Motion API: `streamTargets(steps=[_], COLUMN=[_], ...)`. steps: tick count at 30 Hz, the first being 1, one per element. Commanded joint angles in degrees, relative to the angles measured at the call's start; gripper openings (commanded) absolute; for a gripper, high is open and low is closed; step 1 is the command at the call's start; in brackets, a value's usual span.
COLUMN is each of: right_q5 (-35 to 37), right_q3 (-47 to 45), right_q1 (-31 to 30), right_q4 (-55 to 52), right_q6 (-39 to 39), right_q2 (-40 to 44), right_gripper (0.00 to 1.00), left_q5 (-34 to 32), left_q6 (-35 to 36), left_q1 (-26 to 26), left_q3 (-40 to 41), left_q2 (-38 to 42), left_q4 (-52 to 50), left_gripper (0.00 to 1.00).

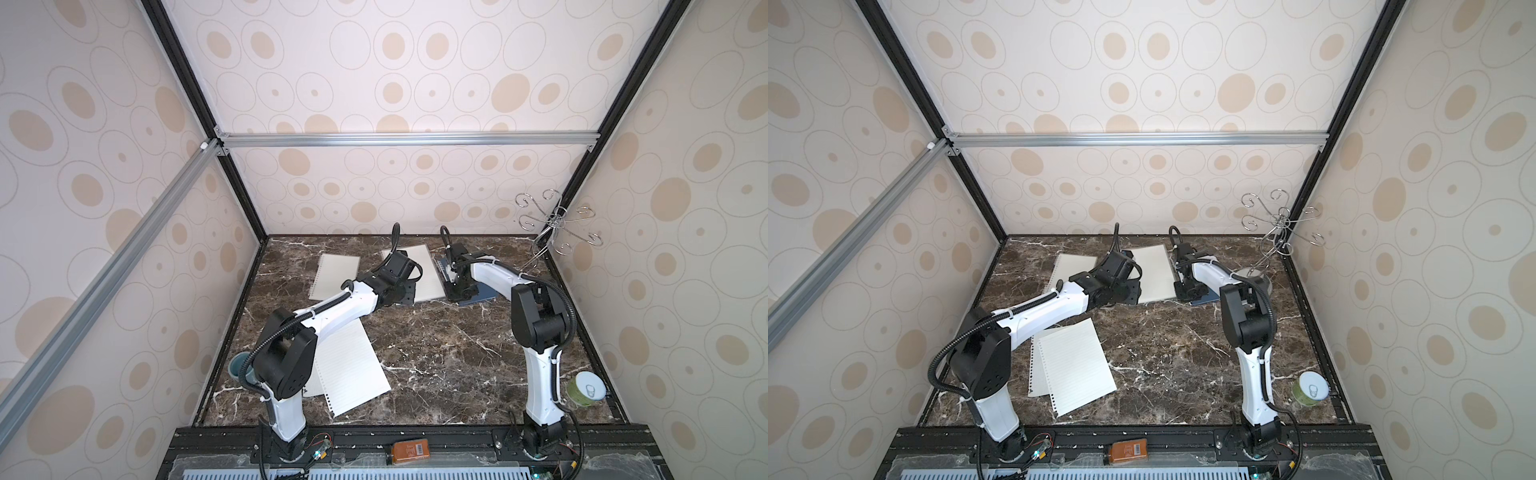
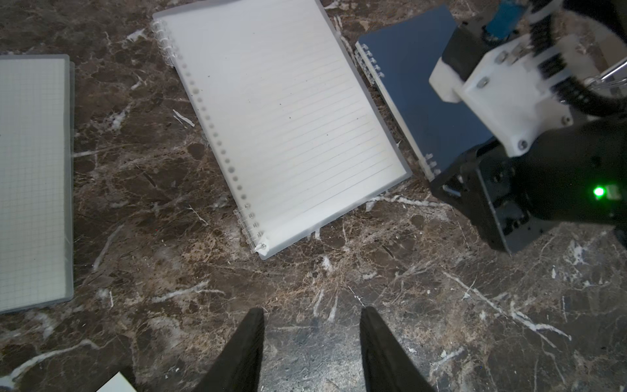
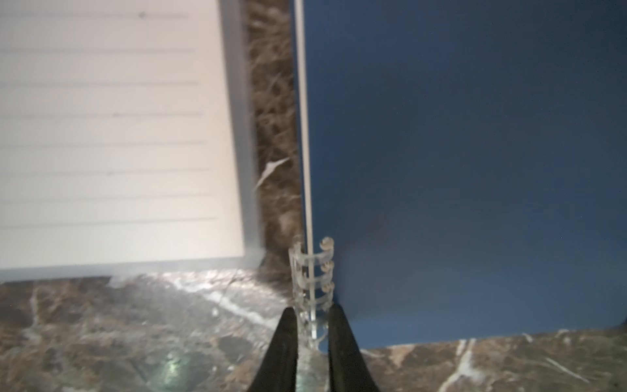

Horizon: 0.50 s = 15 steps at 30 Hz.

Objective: Tear off pages from different notebooks
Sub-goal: Move the notebook to the center of the board.

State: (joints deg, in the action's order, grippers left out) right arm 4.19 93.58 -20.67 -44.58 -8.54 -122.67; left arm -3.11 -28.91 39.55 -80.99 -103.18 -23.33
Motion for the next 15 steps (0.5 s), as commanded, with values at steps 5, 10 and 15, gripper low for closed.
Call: streamTargets(steps=[5, 10, 15], right_q5=[-1.9, -0.7, -2.7], right_q3=[-11.5, -22.1, -34.5], right_q1=[-5.2, -8.6, -11.7], right_q4=[2.9, 5.6, 10.8], right_q6=[-6.2, -10.9, -16.8], right_q2=[6.8, 13.5, 23.4], right_gripper=[0.17, 0.17, 0.17], left_q5=[-1.5, -1.1, 1.1], left_q6=[2.0, 2.6, 2.5], left_q1=[0.0, -0.1, -0.1], left_q3=[-3.3, -4.6, -5.2], left_q2=[0.0, -1.0, -2.4], left_q4=[-2.2, -2.6, -2.0], left_gripper=[0.47, 0.47, 0.47])
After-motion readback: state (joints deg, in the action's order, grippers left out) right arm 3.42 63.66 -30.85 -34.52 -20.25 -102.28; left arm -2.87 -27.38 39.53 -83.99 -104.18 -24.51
